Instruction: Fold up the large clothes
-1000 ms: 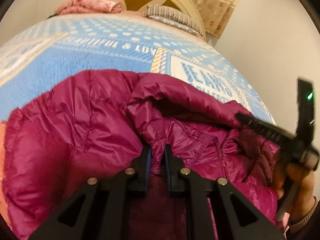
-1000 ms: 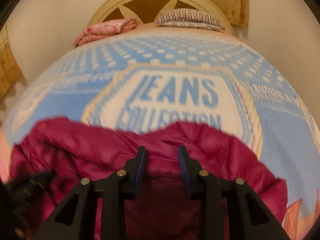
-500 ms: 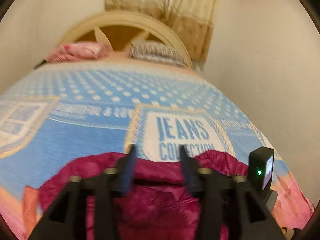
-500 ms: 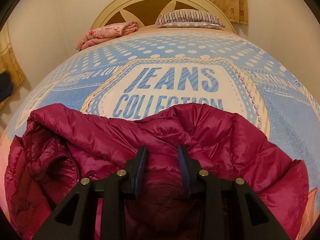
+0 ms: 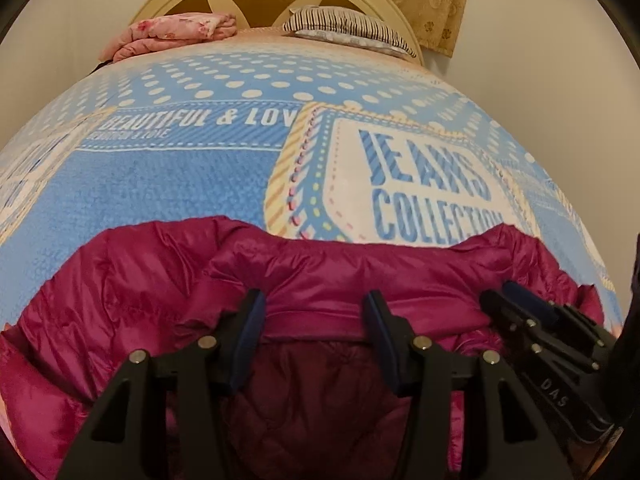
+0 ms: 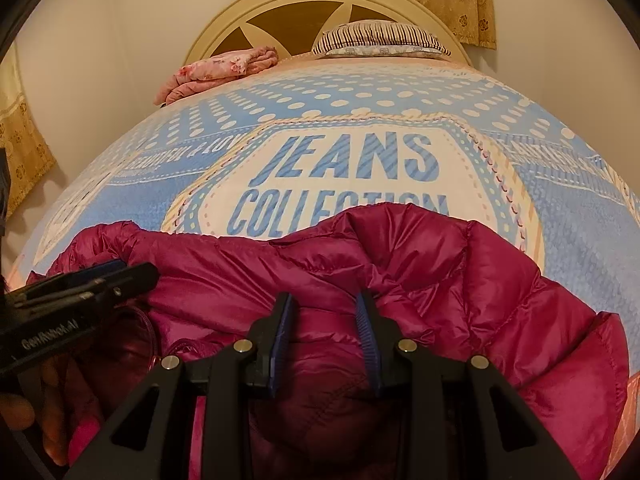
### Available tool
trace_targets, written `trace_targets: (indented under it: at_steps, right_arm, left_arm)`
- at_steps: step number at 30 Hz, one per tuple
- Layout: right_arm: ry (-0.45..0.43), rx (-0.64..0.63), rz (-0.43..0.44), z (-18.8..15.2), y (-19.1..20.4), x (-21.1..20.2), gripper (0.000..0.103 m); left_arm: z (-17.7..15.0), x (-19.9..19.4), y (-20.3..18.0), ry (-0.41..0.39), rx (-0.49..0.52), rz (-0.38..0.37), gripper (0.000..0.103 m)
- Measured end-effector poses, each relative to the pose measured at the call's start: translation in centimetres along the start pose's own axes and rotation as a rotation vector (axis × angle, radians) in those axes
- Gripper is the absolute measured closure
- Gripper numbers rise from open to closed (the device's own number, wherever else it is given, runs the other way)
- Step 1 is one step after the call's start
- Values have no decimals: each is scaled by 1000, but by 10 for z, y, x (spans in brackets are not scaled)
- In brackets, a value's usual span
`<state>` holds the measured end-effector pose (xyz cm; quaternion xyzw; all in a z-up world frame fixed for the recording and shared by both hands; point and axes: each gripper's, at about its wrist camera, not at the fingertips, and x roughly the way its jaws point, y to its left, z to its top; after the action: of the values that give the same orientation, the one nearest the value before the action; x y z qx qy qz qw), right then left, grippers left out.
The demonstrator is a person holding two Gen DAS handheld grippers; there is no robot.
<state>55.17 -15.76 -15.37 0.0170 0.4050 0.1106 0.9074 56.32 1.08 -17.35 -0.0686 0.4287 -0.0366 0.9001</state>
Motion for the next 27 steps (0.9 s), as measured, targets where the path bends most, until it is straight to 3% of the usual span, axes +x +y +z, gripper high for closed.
trace_targets:
  at_steps: [27]
  right_arm:
    - [18,-41,-63,-1,10,7,69]
  left_arm:
    - [-3,8,-12,-20,49,63,47]
